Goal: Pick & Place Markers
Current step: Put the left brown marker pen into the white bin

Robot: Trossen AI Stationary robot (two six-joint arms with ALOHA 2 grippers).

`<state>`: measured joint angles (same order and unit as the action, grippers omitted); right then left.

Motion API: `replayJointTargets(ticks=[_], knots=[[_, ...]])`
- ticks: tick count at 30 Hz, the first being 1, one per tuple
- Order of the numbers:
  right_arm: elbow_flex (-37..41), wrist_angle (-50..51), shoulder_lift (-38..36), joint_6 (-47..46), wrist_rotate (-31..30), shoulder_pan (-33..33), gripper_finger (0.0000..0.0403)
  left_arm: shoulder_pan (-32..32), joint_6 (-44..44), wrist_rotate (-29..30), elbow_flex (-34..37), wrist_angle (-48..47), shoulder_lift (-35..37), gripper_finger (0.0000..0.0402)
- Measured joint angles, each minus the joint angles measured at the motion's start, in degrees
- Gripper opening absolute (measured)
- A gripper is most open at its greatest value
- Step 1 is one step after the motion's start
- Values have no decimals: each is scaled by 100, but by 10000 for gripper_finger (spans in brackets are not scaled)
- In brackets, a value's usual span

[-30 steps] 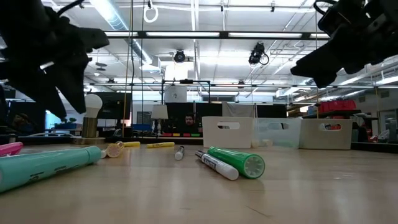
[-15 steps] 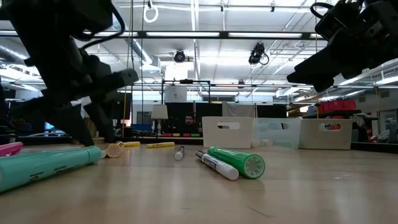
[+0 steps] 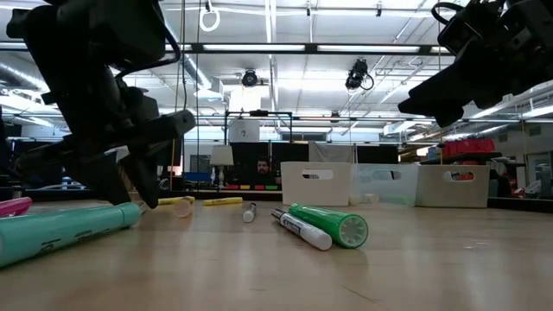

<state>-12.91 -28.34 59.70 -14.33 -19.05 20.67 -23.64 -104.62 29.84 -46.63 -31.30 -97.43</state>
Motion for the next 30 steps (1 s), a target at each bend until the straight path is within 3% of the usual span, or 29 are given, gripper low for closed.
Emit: replayJointTargets(ticks=[11, 18, 23, 27, 30], knots=[[0, 0, 0, 2, 0, 0, 162, 0, 202, -11, 4, -270, -7, 29], [0, 2, 0, 11, 0, 0, 162, 13, 379, 222, -1, -409, 82, 29], [-2, 4, 0, 172, 0, -2, 162, 47, 828, 767, -347, -622, 301, 29], [-4, 6, 0, 103, -161, -51, 162, 153, 1815, 1453, -806, -419, 387, 29], [-4, -14, 0, -101, -301, -233, 162, 311, 3144, 1723, -999, 525, 367, 29]])
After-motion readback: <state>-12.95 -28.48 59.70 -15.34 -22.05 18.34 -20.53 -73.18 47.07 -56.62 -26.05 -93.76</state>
